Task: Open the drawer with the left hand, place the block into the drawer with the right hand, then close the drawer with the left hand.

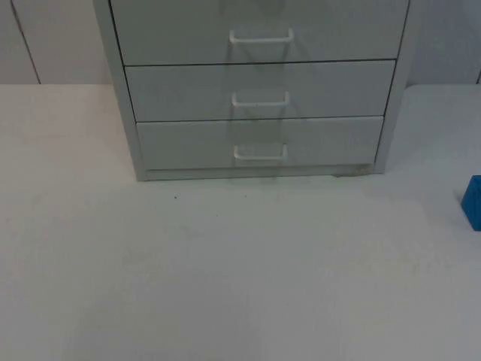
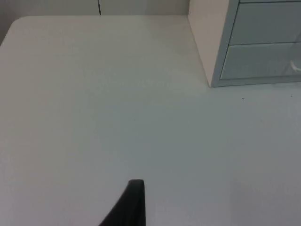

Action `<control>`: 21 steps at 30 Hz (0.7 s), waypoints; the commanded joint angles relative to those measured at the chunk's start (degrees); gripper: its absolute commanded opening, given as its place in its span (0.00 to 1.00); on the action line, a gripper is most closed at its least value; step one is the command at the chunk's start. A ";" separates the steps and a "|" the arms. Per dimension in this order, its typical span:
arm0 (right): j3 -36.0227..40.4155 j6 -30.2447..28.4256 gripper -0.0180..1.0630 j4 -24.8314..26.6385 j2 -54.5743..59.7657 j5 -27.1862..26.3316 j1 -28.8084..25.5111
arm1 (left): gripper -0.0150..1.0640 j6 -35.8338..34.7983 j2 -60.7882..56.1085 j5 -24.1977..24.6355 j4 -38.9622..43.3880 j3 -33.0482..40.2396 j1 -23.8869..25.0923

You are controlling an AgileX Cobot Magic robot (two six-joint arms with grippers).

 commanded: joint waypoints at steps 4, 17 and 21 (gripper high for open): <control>-2.62 -0.13 0.97 0.41 4.84 -1.02 -0.34 | 0.99 -0.37 2.29 -0.71 -2.38 -0.92 -0.19; -6.83 -0.13 0.97 0.20 29.90 -13.13 -0.34 | 0.99 -0.79 26.95 -10.04 -3.27 -2.65 -0.19; -6.83 -0.13 0.97 -0.42 35.42 -13.91 -0.34 | 0.99 -0.79 32.37 -12.40 -3.27 -2.65 -0.19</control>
